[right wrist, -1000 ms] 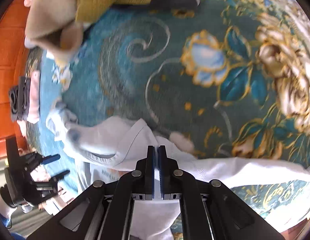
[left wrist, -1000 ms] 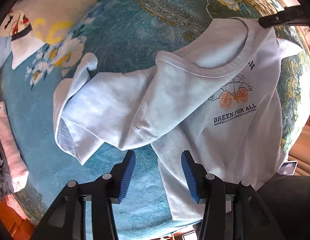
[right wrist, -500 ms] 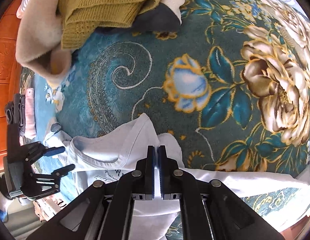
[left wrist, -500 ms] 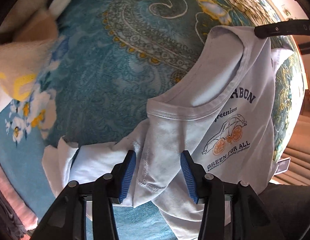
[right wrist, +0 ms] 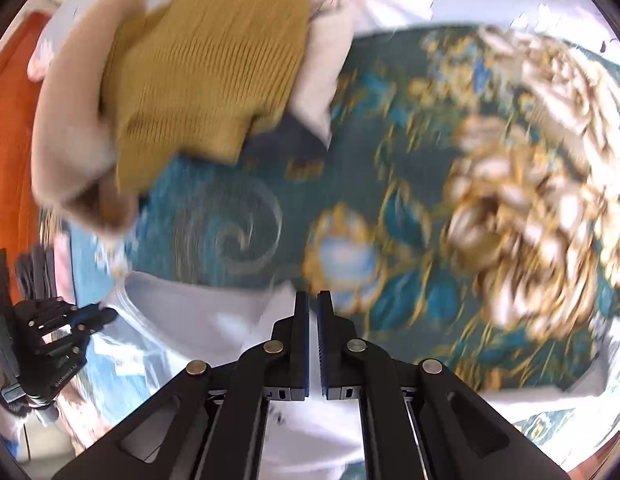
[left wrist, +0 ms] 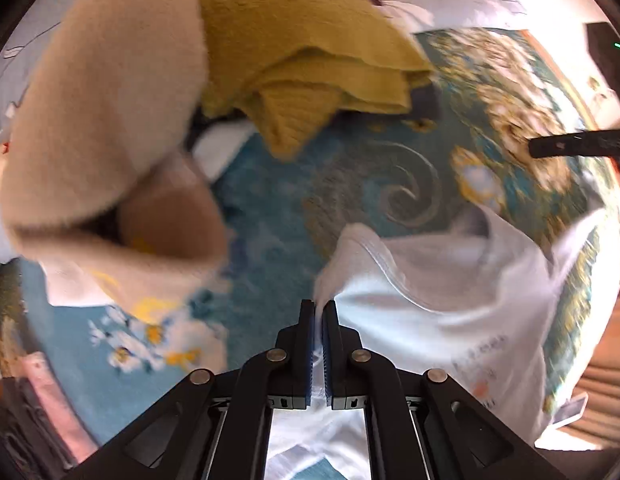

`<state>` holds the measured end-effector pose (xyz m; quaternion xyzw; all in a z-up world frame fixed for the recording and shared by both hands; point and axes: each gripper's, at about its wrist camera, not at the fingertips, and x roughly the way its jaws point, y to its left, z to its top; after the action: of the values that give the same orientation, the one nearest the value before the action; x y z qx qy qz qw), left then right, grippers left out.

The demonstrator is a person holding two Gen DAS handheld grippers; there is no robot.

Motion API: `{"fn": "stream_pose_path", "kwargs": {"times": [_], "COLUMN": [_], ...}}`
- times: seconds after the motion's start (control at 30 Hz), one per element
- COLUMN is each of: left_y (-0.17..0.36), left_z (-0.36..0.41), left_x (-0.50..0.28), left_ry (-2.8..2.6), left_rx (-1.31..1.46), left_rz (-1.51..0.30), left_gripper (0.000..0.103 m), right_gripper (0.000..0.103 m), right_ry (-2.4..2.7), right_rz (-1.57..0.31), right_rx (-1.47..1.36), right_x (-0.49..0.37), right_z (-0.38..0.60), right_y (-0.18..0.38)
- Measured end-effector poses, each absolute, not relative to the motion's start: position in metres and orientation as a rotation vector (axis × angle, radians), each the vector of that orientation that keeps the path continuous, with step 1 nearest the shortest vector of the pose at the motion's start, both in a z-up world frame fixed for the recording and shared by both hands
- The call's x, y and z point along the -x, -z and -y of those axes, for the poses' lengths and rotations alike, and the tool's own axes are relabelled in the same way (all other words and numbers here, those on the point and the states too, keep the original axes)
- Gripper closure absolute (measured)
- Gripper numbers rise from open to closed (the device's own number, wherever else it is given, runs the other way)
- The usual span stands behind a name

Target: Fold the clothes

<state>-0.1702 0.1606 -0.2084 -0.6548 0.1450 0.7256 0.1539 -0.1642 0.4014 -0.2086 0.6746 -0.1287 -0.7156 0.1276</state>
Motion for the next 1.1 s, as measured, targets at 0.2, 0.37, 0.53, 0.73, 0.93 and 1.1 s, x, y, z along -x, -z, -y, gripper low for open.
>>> {"fn": "stream_pose_path", "kwargs": {"times": [0.2, 0.37, 0.53, 0.73, 0.93, 1.1], "left_y": [0.198, 0.185, 0.205, 0.232, 0.247, 0.249], "left_z": [-0.110, -0.029, 0.019, 0.026, 0.010, -0.002], "left_x": [0.166, 0.119, 0.062, 0.028, 0.031, 0.030], "left_ry": [-2.167, -2.393, -2.359, -2.283, -2.137, -2.093], "left_rx": [2.010, 2.137, 2.329, 2.380, 2.288, 2.195], "left_rz": [-0.216, 0.111, 0.077, -0.149, -0.165, -0.164], "left_gripper": [0.061, 0.047, 0.044, 0.038, 0.038, 0.038], "right_gripper": [0.099, 0.095, 0.043, 0.024, 0.024, 0.023], "right_ry": [2.095, 2.006, 1.920, 1.872, 1.874, 1.865], "right_rz": [0.372, 0.366, 0.436, 0.425, 0.329, 0.251], "right_rx": [-1.973, -2.111, -2.231, -2.299, -2.310, -2.311], "right_x": [0.169, 0.133, 0.084, 0.044, 0.022, 0.004], "right_z": [-0.405, -0.407, -0.406, -0.395, -0.383, -0.372], "right_y": [0.206, 0.226, 0.243, 0.238, 0.213, 0.196]}}
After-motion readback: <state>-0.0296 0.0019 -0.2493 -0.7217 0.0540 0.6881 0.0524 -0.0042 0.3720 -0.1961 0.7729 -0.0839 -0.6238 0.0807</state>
